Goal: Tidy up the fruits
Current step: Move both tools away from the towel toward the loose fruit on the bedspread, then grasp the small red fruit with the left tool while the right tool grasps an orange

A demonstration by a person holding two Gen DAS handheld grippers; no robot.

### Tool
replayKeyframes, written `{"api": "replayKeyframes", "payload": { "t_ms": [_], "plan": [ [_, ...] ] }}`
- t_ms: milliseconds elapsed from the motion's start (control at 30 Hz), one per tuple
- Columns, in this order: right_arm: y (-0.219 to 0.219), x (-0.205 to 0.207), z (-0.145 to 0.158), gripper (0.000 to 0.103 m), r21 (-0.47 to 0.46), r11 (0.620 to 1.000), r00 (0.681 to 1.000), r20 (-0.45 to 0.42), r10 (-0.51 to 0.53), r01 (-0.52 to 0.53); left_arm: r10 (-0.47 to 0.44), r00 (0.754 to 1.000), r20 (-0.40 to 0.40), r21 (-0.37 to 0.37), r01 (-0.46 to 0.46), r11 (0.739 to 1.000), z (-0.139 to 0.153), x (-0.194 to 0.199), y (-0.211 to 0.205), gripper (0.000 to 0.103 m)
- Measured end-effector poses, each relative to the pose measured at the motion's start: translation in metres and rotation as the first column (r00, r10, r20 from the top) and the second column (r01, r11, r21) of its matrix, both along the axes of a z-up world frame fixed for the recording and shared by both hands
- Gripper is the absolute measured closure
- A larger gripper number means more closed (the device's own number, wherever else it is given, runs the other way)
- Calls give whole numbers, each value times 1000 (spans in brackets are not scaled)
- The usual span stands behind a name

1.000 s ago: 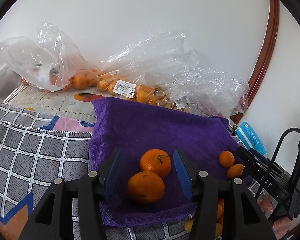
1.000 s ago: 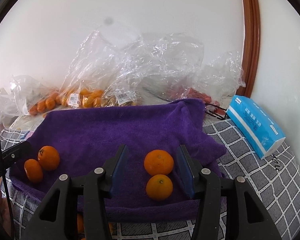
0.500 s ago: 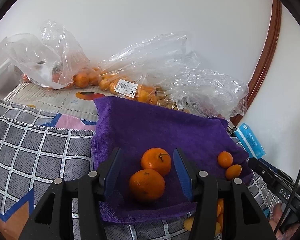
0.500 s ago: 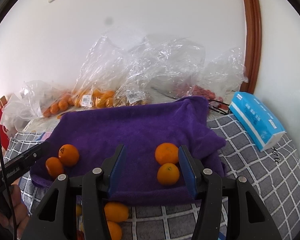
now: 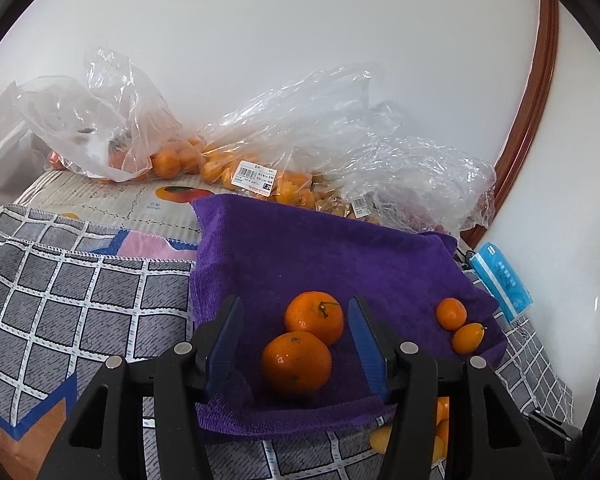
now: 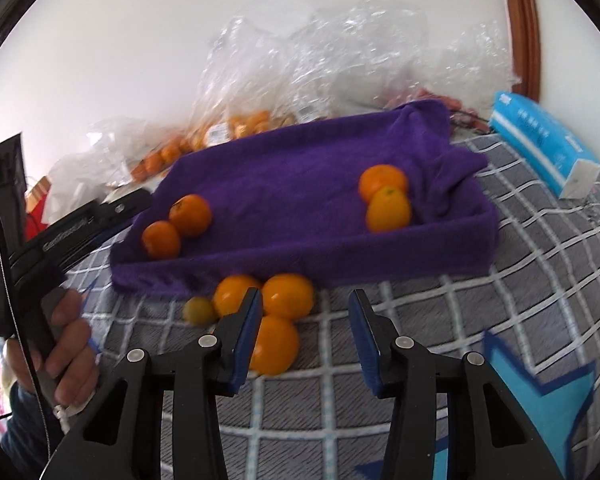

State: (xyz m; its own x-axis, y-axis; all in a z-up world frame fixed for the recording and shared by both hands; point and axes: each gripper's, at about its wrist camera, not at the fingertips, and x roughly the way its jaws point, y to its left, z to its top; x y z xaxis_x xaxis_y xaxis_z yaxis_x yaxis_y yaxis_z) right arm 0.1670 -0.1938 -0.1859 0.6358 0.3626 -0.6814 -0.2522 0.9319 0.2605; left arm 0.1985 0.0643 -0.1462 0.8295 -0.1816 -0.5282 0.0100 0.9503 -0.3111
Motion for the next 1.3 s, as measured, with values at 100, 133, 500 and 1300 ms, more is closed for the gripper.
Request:
{"api": "replayKeyframes", "payload": {
  "t_ms": [100,133,500,1300],
  "plan": [
    [10,-6,-6,59,-35,999,1000,1,23,-23,-7,999,-33,6,8,1000,5,-3,-2,50],
    [13,-7,-9,62,-50,998,1000,-6,28,-29,-3,999,-46,12,3,1000,6,-5,-3,50],
    [-4,-17,-11,72,-41,999,1000,-14,-12,11,-117,980,-158,18,121,992,-4,-61,-15,50],
    [-66,-33,-17,71,-166,981,995,-2,-101,100,-288,924,-252,93,319,943,-37,-62,-92,78]
  ]
}}
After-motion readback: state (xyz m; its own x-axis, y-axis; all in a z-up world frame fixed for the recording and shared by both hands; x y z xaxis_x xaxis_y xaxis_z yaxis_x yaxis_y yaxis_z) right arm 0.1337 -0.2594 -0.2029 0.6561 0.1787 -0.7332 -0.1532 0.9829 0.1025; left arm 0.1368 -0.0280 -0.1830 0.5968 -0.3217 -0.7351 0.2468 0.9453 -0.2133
